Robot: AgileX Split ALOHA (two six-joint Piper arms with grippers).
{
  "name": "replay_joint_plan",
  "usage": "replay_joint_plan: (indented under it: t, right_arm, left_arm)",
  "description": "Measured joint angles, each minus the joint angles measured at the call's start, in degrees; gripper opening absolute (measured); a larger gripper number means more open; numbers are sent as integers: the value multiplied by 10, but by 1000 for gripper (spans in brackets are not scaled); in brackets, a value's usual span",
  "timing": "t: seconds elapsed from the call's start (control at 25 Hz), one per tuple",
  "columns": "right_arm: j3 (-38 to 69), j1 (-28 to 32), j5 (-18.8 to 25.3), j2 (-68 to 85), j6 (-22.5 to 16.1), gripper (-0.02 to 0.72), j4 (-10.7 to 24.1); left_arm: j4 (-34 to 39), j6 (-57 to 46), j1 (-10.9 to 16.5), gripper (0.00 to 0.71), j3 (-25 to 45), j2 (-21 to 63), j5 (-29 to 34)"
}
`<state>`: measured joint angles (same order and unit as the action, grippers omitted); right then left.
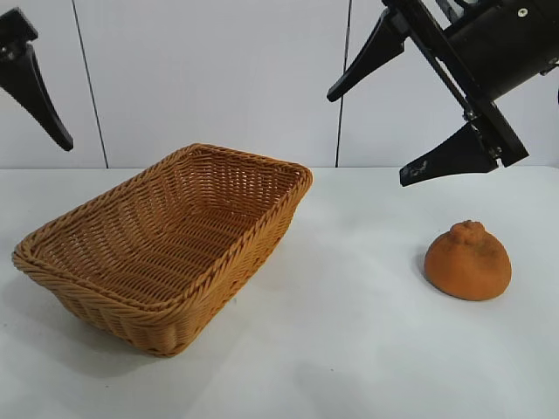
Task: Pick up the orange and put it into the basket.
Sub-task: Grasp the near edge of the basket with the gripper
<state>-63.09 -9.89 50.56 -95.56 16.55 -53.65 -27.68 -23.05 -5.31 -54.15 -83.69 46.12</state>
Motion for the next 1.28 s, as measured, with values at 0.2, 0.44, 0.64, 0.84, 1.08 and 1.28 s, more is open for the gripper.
replay_joint_plan:
  t: [0.2,0.44,0.64,0.84,1.08,1.28]
  right_arm:
    - [0,0,0,0,0,684,0]
    - [0,0,0,0,0,684,0]
    - [0,0,0,0,0,684,0]
    - [0,0,0,0,-1,684,0]
    - [0,0,0,0,-1,684,0]
    - [0,0,0,0,-2,684,0]
  left_arm:
    - [10,-92,-32,693,28,-4,-62]
    - [83,-240,-100,693,28,-43,-123]
    - [170,-368,-136,693,28,-68,-133]
    - [266,-476,-157,693,28,-100,-151]
    - [292,-512,-165,693,28,-167,-187]
    - [281,-514,-165,693,28,-208,-204]
